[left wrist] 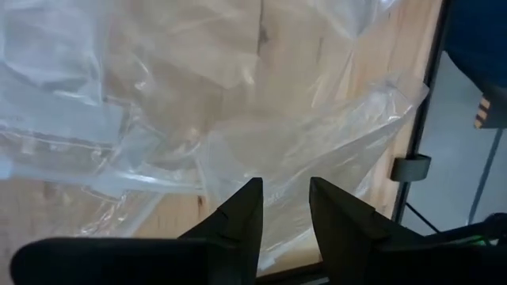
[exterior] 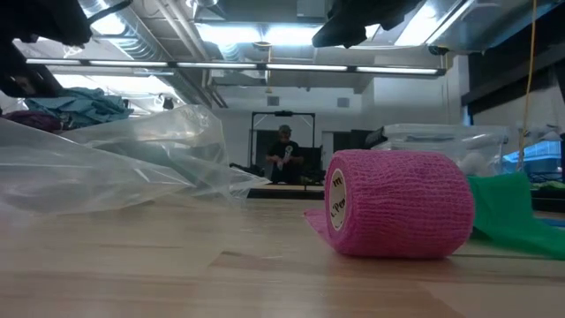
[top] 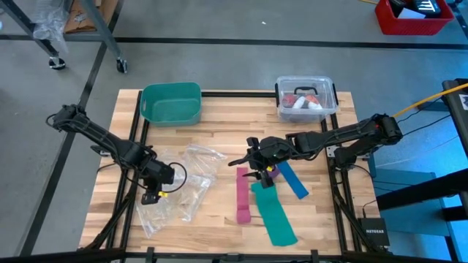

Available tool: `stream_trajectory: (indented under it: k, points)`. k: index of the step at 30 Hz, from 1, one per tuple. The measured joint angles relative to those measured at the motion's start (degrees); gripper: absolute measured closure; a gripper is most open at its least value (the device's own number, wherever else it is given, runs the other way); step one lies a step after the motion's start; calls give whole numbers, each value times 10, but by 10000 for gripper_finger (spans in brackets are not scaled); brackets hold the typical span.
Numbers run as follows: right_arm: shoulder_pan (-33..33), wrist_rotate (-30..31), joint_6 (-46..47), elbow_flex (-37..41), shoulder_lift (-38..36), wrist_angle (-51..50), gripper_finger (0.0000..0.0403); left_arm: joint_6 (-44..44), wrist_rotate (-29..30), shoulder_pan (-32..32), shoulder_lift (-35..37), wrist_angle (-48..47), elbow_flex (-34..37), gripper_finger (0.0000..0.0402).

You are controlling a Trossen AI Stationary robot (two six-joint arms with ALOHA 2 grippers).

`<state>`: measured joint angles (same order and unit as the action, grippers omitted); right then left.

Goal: Roll bandage
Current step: Open the bottom left transparent zip bag

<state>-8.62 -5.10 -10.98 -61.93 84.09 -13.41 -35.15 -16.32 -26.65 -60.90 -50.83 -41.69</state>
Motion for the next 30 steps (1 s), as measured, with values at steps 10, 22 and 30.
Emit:
stream_trajectory:
  k: [10, 22, 30]
  points:
    - [0, 0, 0, 0, 0, 0, 185, 35, 20, 0, -41, 0, 0, 304]
    - [0, 0, 0, 0, 0, 0, 185, 37, 20, 0, -83, 11, 0, 304]
    - [0, 0, 0, 0, 0, 0, 185, 41, 20, 0, -105, 55, 0, 315]
